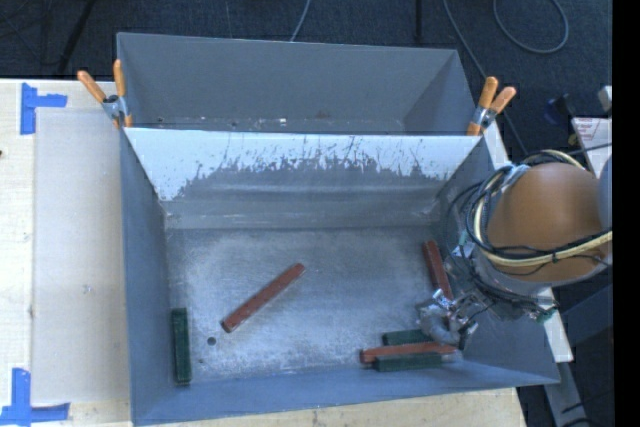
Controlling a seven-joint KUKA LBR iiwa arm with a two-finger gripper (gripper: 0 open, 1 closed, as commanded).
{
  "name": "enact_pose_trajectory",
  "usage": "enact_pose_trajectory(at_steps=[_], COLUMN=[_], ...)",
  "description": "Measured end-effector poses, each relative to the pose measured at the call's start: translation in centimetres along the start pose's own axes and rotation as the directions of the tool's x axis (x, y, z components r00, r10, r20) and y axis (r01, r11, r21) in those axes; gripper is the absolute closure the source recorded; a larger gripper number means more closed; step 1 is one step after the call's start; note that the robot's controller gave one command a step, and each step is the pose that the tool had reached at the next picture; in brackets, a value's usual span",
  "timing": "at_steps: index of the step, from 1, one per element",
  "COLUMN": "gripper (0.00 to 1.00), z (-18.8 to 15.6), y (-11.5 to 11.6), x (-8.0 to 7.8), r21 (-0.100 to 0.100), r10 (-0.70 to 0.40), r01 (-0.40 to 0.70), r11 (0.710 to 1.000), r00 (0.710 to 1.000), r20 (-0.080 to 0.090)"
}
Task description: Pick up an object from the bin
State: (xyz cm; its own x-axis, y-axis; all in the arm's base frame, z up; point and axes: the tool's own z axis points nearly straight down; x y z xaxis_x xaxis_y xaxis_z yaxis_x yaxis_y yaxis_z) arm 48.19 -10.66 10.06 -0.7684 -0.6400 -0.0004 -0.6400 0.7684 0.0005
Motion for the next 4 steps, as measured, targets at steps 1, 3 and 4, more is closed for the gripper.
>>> enact_pose_trajectory(at_steps=[1,3,4], gripper=[0.0,1.0,1.0], z=[0.1,3.1,-11.0], y=[0.0,3.0,4.7], x=[0.0,-1.1,-5.2], r21=[-0.001,-0.001,0.005], r10=[-0.001,-0.366,-0.34], r01=[0.001,0.366,0.34], r11=[1.0,0.931,0.94], r00=[1.0,0.931,0.94], r20=[0.0,0.001,0.004])
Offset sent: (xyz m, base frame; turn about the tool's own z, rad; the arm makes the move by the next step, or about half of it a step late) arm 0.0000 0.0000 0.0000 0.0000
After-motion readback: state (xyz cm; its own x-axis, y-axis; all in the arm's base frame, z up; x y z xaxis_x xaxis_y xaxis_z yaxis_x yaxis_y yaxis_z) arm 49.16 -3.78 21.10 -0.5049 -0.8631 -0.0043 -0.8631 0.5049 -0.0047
